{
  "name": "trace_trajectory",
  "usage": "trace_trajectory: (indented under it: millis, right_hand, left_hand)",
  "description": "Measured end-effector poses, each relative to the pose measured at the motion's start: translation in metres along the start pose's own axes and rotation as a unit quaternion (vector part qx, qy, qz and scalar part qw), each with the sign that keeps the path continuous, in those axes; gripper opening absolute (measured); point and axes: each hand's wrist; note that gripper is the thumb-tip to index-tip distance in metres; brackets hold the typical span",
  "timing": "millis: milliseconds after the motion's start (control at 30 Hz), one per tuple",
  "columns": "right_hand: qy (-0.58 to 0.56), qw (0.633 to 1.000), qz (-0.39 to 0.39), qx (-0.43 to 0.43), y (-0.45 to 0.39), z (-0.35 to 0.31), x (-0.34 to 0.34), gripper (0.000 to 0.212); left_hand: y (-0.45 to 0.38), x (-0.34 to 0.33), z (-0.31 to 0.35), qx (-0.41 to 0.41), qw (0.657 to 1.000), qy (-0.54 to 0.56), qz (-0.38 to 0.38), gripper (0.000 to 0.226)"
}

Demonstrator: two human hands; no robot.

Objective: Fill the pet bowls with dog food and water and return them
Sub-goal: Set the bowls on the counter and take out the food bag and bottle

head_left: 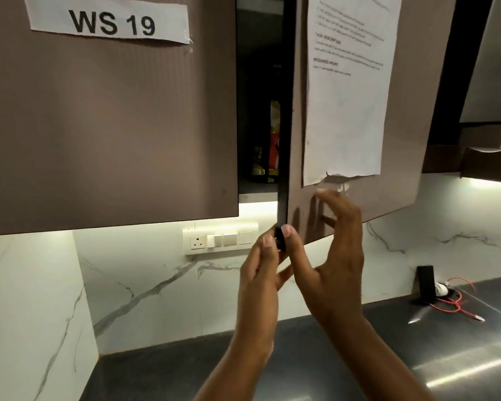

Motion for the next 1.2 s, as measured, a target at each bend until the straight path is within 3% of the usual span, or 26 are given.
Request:
trace_trajectory:
  millis: [133,300,567,667,833,1200]
  right_hand:
    - [0.013,0.999,0.034,0.022,0.003,-0.018,0.025,0.065]
    - [0.021,0.998,0.049,0.032,0.004,-0.027,0.065,0.066]
    - [0.023,0.999,0.017,0.034,0.003,-0.025,0.175,0.073]
    - [0.036,0.998,0.012,0.044,0.001,-0.016,0.222,0.072]
    - [0.1,0.994,0.032,0.037,-0.003,-0.003,0.29,0.07]
    - [0.125,0.988,0.081,-0.041,-0.028,0.029,0.384,0.063]
  left_hand:
    - [0.03,-0.018,0.01,-0.021,0.999,-0.012,-0.024,0.026]
    - [0.059,-0.043,0.014,-0.057,0.994,-0.066,-0.065,0.052]
    - [0.118,-0.125,0.019,-0.12,0.985,-0.118,-0.041,0.056]
    - [0.139,-0.164,0.019,-0.131,0.98,-0.138,-0.064,0.063]
    - [0.164,-0.215,0.024,-0.149,0.964,-0.191,-0.112,0.048]
    - [0.163,-0.26,0.036,-0.142,0.952,-0.256,-0.09,0.037]
Point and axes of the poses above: each hand's wrist, its own y-axis away from the middle knuckle, its own x-axis out of the back of the hand, z = x × y, and after that the axes turned 10 degrees about -x, right-handed
